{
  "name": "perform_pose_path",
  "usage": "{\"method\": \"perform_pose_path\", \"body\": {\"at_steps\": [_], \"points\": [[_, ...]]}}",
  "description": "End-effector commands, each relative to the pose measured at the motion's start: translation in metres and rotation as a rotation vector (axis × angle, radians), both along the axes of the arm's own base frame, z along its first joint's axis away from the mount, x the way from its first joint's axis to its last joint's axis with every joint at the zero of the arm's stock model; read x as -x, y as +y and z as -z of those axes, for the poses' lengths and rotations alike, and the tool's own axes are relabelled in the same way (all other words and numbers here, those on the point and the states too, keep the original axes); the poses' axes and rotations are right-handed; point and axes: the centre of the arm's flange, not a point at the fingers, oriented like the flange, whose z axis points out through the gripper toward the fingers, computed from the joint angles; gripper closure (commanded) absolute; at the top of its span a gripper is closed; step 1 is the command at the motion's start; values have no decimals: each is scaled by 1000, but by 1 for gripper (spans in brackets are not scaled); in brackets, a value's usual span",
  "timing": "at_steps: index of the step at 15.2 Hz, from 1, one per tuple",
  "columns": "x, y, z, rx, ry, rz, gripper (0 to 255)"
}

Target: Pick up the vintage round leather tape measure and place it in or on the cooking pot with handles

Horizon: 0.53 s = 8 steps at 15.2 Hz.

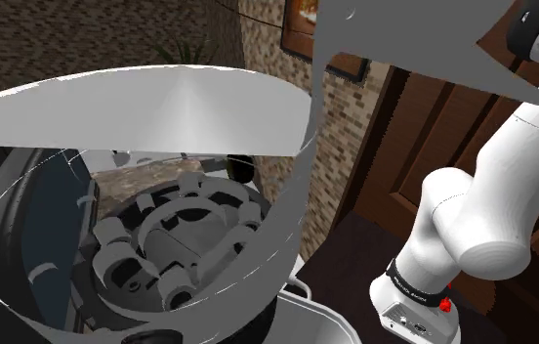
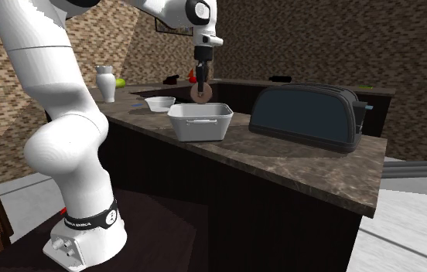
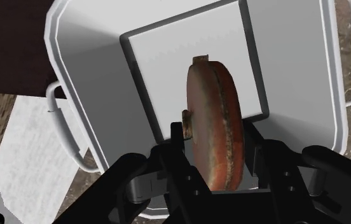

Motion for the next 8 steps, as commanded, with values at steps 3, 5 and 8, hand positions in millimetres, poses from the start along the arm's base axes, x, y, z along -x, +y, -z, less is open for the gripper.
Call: {"method": "perform_pose_path", "body": {"at_steps": [3,5,8], "points": [[1,-1,21,-1,0,0,255],[1,-1,28,-1,0,0,255],[1,-1,28,-1,0,0,255]]}}
